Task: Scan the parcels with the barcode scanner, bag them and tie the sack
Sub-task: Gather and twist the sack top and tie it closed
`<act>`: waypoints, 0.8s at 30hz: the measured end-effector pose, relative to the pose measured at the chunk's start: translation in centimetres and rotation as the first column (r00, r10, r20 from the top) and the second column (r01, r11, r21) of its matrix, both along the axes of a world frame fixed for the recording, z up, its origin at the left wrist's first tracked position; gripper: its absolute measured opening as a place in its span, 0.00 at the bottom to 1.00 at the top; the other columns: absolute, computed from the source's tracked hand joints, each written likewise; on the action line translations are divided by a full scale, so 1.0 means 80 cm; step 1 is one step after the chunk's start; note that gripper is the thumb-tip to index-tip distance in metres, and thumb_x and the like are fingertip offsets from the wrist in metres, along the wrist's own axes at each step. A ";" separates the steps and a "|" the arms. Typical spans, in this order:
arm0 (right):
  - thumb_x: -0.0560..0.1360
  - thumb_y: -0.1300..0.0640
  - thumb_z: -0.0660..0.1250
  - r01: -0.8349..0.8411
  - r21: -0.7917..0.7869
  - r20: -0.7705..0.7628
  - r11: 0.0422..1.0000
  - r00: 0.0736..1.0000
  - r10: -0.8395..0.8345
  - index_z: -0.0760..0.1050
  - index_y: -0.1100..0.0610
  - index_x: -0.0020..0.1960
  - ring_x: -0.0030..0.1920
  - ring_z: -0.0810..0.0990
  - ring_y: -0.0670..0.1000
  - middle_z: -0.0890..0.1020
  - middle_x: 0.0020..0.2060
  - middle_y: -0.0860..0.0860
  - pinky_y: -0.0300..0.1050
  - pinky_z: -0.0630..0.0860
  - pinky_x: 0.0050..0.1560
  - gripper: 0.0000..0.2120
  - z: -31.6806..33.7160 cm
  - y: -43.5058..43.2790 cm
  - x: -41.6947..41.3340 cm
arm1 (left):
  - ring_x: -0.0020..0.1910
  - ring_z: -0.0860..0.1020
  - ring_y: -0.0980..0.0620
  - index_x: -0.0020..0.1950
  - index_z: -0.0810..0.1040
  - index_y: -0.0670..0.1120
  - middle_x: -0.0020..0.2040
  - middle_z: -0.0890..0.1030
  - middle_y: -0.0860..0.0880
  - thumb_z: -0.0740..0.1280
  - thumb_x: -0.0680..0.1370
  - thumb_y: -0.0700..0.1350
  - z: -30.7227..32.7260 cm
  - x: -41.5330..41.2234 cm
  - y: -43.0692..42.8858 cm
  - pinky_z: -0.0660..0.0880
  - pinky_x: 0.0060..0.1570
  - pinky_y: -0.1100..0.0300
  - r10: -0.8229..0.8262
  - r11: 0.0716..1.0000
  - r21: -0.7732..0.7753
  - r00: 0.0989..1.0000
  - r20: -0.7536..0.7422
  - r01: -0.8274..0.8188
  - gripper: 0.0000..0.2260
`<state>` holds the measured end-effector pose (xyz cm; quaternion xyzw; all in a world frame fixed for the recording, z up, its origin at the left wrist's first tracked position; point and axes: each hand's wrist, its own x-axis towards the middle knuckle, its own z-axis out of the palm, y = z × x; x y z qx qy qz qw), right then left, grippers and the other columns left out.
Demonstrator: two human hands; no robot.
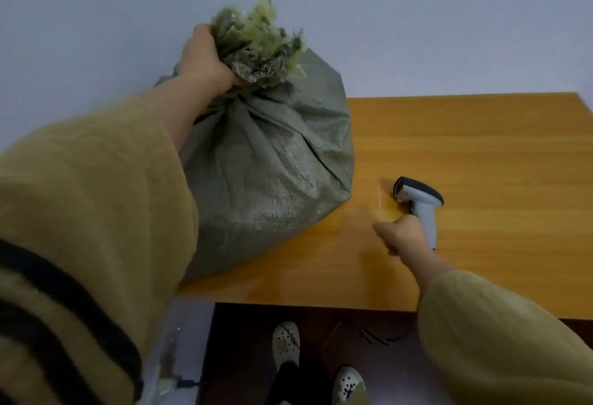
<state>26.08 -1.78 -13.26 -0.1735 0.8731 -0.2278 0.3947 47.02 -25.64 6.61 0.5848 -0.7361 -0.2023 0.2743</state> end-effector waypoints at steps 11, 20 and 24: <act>0.74 0.61 0.64 -0.127 -0.652 -0.159 0.748 0.987 0.029 0.76 0.54 0.28 0.27 0.71 0.47 0.83 0.33 0.54 0.47 0.72 0.37 0.15 0.209 -0.159 0.045 | 0.54 0.76 0.51 0.63 0.74 0.39 0.57 0.79 0.45 0.77 0.69 0.43 0.056 0.044 -0.057 0.72 0.56 0.61 -0.072 0.968 0.208 0.949 -0.306 0.140 0.26; 0.75 0.57 0.65 -0.459 -0.492 -0.377 0.740 0.878 0.295 0.75 0.52 0.31 0.36 0.78 0.52 0.77 0.27 0.48 0.46 0.77 0.44 0.14 0.257 -0.306 0.120 | 0.53 0.77 0.47 0.61 0.75 0.40 0.55 0.79 0.44 0.77 0.67 0.43 0.075 0.081 -0.083 0.74 0.50 0.60 -0.344 0.939 0.001 0.939 -0.013 0.344 0.25; 0.72 0.64 0.65 -0.320 -0.488 -0.307 0.812 0.934 0.183 0.70 0.58 0.28 0.26 0.68 0.47 0.70 0.17 0.48 0.41 0.64 0.30 0.15 0.259 -0.335 0.113 | 0.54 0.76 0.45 0.60 0.74 0.39 0.55 0.78 0.43 0.77 0.67 0.43 0.080 0.086 -0.090 0.72 0.51 0.58 -0.433 0.899 -0.039 0.898 0.080 0.437 0.25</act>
